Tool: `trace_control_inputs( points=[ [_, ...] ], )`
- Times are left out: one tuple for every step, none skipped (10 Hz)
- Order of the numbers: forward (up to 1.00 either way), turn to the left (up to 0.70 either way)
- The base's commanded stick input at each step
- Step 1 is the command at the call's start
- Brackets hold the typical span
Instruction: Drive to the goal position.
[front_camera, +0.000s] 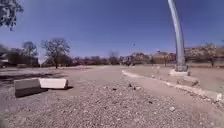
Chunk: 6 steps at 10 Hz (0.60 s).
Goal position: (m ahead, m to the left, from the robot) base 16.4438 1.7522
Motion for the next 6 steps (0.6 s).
trace_control_inputs(
  points=[
    [0.70, 0.00],
    [0.70, 0.00],
    [0.70, 0.00],
    [0.70, 0.00],
    [0.70, 0.00],
    [0.70, 0.00]
  ],
)
